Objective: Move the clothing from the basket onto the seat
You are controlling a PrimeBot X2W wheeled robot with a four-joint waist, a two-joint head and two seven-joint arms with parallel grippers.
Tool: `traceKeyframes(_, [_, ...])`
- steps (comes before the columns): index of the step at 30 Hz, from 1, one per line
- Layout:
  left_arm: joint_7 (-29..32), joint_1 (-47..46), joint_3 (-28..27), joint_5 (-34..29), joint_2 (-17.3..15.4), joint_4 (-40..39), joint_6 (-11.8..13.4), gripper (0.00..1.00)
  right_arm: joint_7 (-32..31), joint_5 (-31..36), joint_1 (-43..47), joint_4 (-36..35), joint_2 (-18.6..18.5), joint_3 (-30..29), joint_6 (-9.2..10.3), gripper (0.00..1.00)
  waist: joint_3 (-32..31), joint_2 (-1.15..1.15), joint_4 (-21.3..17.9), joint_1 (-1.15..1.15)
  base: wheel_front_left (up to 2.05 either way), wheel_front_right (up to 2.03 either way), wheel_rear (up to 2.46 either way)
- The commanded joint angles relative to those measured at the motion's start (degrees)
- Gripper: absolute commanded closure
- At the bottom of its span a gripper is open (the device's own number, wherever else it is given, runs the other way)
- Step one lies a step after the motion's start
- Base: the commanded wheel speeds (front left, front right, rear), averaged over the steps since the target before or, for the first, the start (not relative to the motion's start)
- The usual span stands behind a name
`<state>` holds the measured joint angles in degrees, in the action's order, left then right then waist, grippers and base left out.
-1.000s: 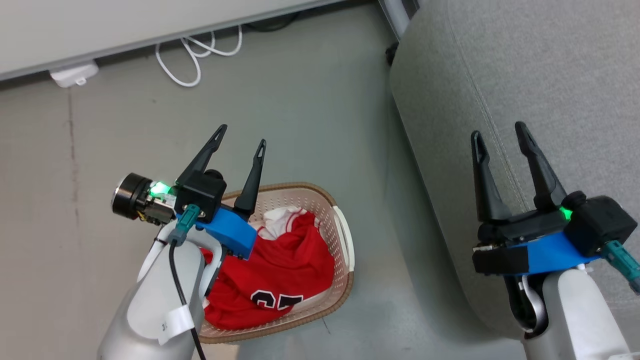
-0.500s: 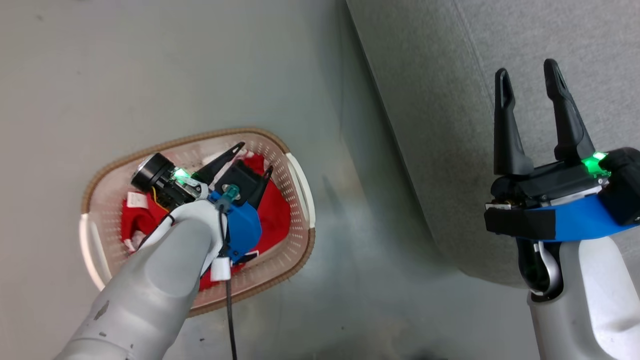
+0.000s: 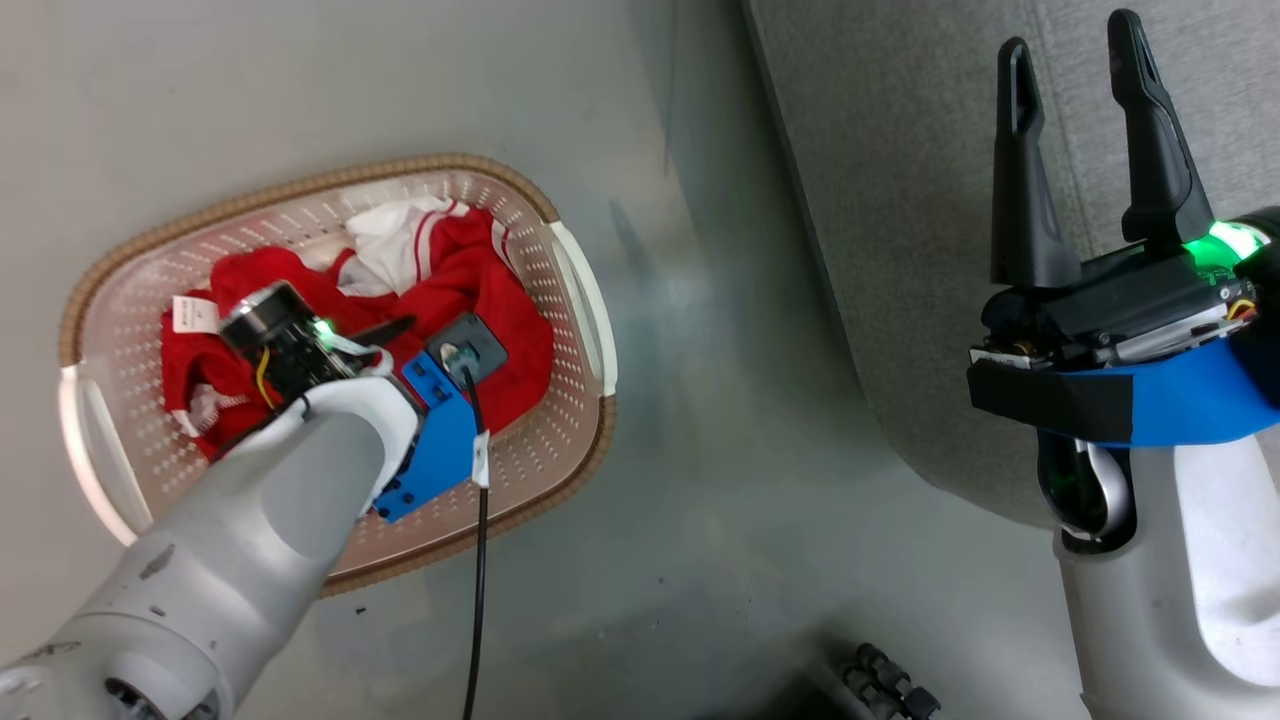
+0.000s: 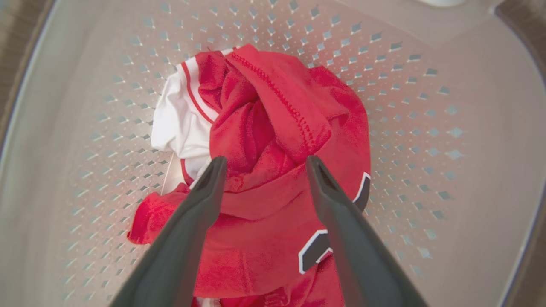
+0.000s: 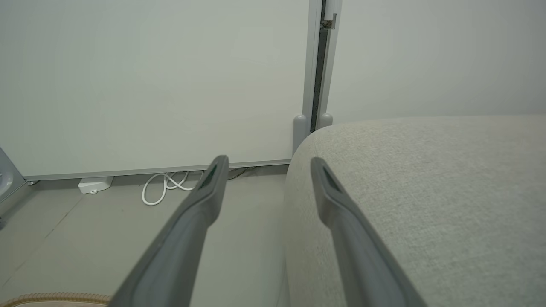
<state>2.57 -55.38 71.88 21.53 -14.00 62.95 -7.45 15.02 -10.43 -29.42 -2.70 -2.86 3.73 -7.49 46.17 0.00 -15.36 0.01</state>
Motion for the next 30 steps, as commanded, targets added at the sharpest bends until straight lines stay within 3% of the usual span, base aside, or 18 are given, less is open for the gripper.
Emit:
traceKeyframes(1, [1.6,-1.3,0.8,1.1,-1.0,-0.7,0.0,0.0,0.2,-0.5,-1.2,-0.5,0.0,0.3,-0.01,0.0,2.0,0.0,-0.3,-0.01,0.0,0.0,0.0])
traceKeyframes(11, [7.5,-2.4,1.6,-1.7,-4.7,-4.8,0.0,0.0,0.2,-1.4,-2.6,-3.2,0.0,1.0,-0.01,0.0,7.9,0.0,-1.7,-0.01,0.0,0.0,0.0])
traceKeyframes(17, [9.6,-1.9,1.6,-3.3,-5.2,-5.7,0.0,0.0,0.2,-1.6,-3.3,-4.0,0.0,0.9,-0.01,0.0,9.8,0.0,-1.6,-0.01,0.0,0.0,0.0])
traceKeyframes(19, [10.0,-1.8,1.6,-3.6,-5.3,-6.0,0.0,1.0,0.2,-1.6,-3.4,-4.1,0.0,1.0,-0.01,0.0,10.0,0.0,-1.5,-0.01,0.0,0.0,0.0])
traceKeyframes(30, [7.0,-1.5,1.6,-1.0,-4.6,-7.0,0.0,1.0,0.2,-1.2,-2.9,-3.3,0.0,0.6,-0.01,0.0,7.2,0.0,-0.4,-0.01,0.0,0.0,0.0])
